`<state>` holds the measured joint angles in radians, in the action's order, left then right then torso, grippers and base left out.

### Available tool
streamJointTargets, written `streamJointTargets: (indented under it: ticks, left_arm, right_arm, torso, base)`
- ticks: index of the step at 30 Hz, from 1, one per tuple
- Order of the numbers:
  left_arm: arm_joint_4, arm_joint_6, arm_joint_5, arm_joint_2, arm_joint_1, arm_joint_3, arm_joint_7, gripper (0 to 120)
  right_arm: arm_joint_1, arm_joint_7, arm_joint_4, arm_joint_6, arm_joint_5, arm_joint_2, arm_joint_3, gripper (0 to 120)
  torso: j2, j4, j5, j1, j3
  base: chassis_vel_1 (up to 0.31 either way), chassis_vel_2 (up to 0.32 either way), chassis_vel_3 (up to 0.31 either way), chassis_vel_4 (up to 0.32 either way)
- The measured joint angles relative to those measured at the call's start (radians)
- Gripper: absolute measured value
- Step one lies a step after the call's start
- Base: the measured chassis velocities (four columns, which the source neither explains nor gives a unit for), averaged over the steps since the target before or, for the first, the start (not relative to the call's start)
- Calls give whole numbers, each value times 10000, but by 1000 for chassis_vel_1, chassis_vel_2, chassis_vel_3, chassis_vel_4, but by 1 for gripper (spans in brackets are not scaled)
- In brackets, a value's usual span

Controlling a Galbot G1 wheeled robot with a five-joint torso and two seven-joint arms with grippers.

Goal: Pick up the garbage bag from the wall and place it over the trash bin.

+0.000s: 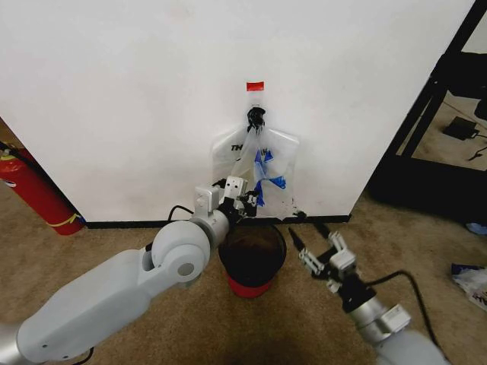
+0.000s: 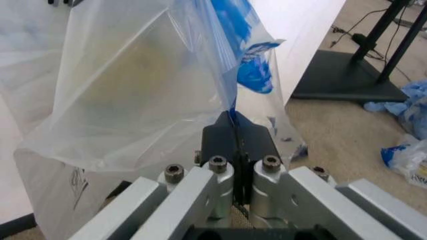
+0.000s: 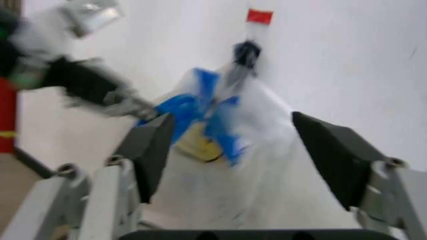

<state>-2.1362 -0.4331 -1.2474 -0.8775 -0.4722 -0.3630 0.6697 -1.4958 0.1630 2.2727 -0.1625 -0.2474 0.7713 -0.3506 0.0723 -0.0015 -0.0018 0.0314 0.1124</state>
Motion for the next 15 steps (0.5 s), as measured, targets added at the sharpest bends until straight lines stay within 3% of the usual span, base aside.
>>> streamJointTargets:
  ticks: [7,15]
  left_arm:
    - [121,0,13,-16,39,-23,-31,0]
    - [149,17,49,89,-26,-2,-99,0]
  right_arm:
    - [2807,212,-1620,988,811,-1339,691,95]
    - [5199,-445,-2938,649,2242,-1679,2743,100]
  torso:
    - [0,2,2,1,1]
    - [0,-1,0,1,1]
  base:
    - [0,0,0,0]
    - [0,0,0,0]
